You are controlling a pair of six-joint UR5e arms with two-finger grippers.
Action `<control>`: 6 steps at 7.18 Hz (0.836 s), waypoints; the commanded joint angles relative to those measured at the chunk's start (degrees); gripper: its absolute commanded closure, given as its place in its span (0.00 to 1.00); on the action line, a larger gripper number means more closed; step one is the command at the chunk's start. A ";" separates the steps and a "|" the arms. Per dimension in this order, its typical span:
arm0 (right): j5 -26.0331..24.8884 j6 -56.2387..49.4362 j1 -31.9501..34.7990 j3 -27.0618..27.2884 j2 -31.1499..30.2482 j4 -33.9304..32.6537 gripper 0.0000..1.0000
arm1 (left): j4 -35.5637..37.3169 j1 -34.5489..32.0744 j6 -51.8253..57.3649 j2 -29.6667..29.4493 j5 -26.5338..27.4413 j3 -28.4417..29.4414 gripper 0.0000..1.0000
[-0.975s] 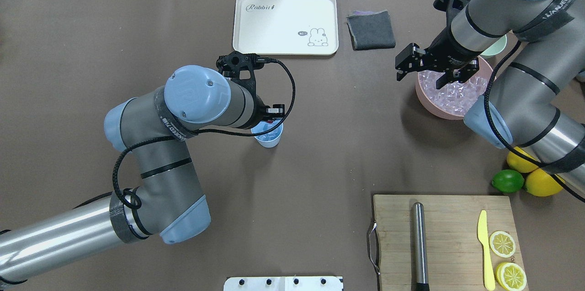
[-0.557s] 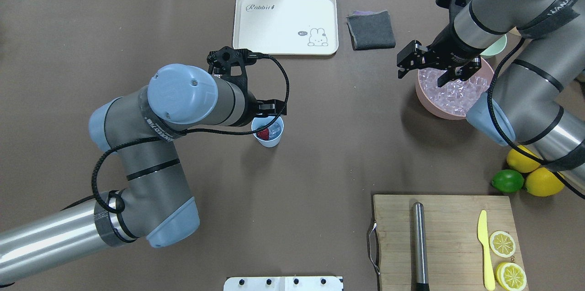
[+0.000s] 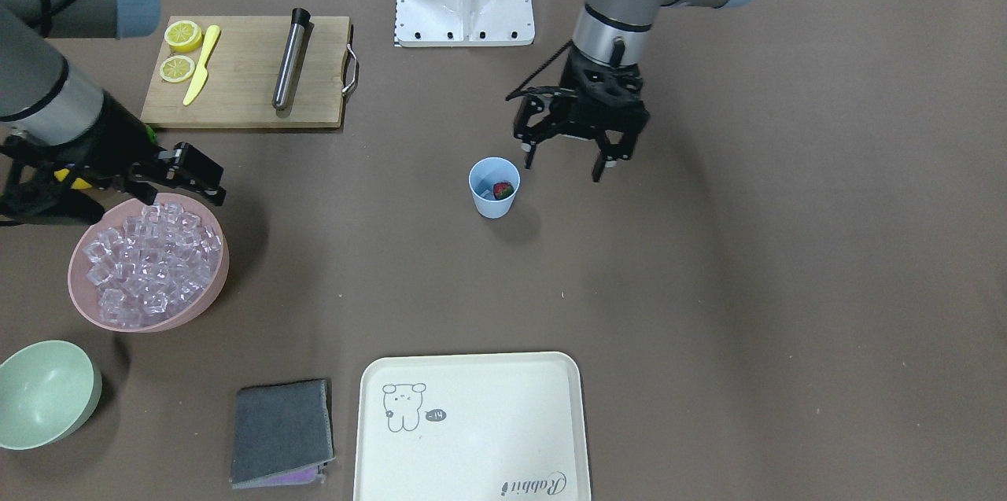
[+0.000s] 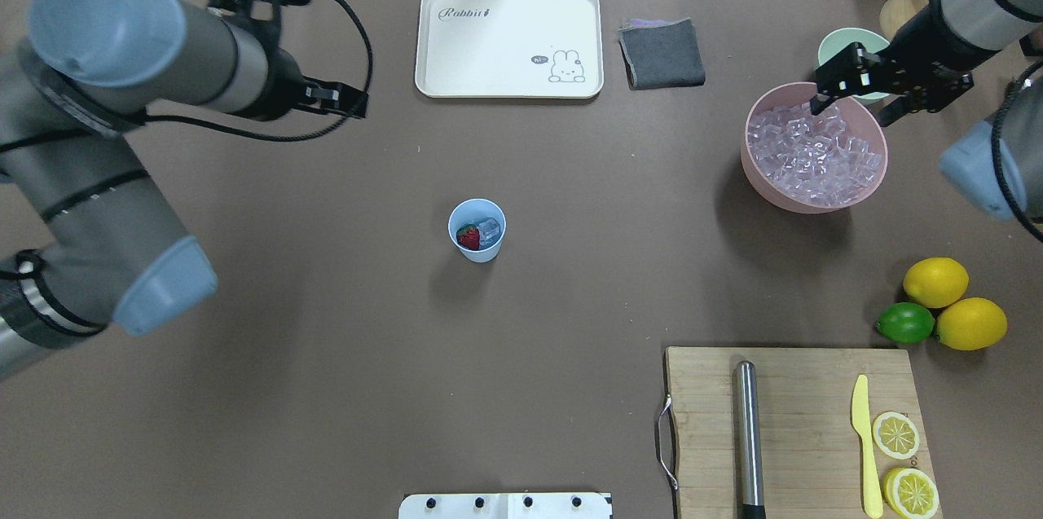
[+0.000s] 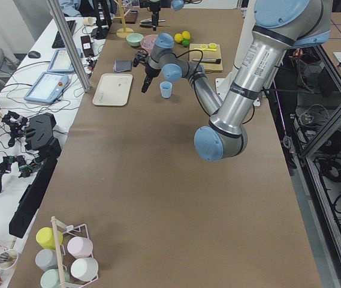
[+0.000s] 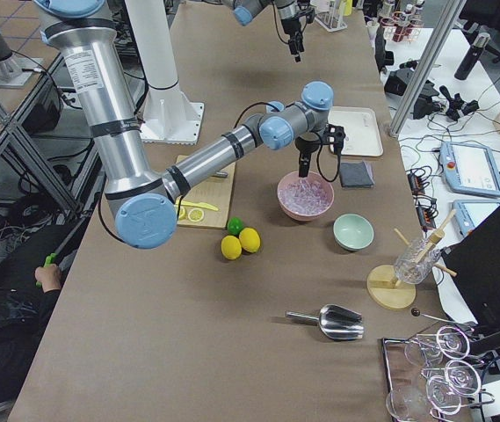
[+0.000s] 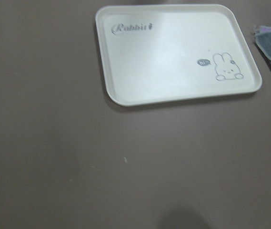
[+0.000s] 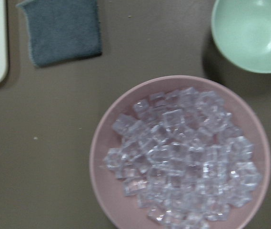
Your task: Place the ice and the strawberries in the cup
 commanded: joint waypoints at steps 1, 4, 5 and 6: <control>0.67 -19.36 9.08 -1.91 -9.46 -0.24 0.01 | -7.07 -9.63 7.10 6.89 -0.60 4.93 0.02; -0.30 -38.63 19.72 -8.66 -15.91 0.20 0.01 | -9.93 -21.21 20.19 16.74 -0.40 7.95 0.02; -0.30 -42.79 22.98 -11.74 -15.92 0.20 0.01 | -8.71 -26.75 29.86 18.58 -3.02 8.84 0.02; -1.17 -43.79 25.36 -13.25 -16.18 0.20 0.01 | -3.30 -33.85 36.22 18.94 -12.27 10.42 0.02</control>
